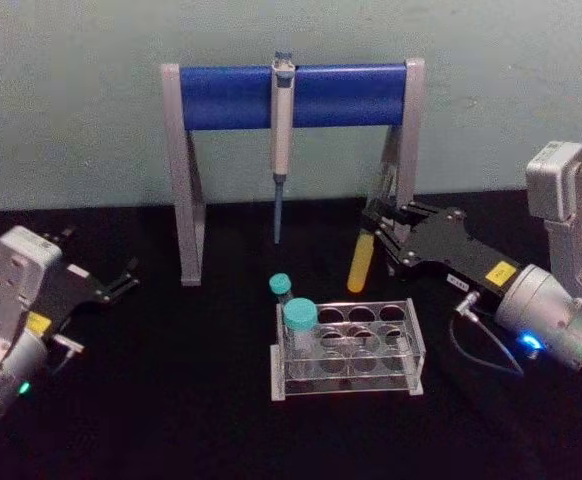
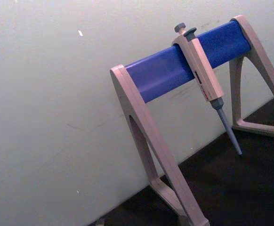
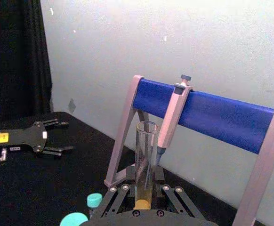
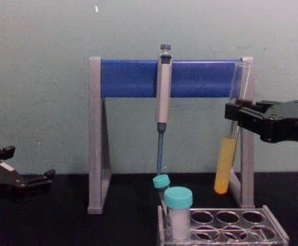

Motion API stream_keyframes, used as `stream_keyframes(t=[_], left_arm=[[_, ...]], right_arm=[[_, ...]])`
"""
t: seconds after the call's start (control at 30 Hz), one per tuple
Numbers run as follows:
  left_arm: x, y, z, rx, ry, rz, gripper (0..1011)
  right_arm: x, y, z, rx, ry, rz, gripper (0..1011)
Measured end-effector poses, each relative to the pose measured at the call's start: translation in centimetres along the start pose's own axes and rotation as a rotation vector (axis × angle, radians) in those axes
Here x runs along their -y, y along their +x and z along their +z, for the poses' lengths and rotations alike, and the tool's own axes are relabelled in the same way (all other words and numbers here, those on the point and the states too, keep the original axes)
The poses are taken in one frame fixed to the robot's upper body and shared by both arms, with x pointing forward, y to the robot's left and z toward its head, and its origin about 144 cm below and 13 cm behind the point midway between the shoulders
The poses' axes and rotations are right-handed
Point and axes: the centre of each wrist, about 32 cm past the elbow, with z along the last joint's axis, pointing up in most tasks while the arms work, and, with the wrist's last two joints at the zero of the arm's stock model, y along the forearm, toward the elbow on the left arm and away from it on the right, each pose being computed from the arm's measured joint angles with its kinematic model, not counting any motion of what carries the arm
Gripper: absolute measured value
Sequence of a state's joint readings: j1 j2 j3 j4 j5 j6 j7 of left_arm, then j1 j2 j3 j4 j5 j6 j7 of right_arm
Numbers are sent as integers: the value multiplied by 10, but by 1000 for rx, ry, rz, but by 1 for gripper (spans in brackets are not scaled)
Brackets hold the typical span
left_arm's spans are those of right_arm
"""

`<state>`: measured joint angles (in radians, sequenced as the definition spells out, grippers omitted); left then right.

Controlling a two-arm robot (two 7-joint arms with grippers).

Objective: Pick up the test tube from the test tube rack, shake it, then place it back into the test tube rack.

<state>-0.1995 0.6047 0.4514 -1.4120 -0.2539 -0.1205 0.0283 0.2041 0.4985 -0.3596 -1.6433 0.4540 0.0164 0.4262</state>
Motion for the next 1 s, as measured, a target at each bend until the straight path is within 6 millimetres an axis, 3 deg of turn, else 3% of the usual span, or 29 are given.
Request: stream_keyframes(t=[0.6, 1.0], left_arm=[[0, 0, 0, 0, 0, 0, 1001], [0, 0, 0, 0, 0, 0, 1001]], right_arm=[[5, -1, 2, 1, -4, -11, 228], [18, -8, 4, -37, 3, 45, 228]])
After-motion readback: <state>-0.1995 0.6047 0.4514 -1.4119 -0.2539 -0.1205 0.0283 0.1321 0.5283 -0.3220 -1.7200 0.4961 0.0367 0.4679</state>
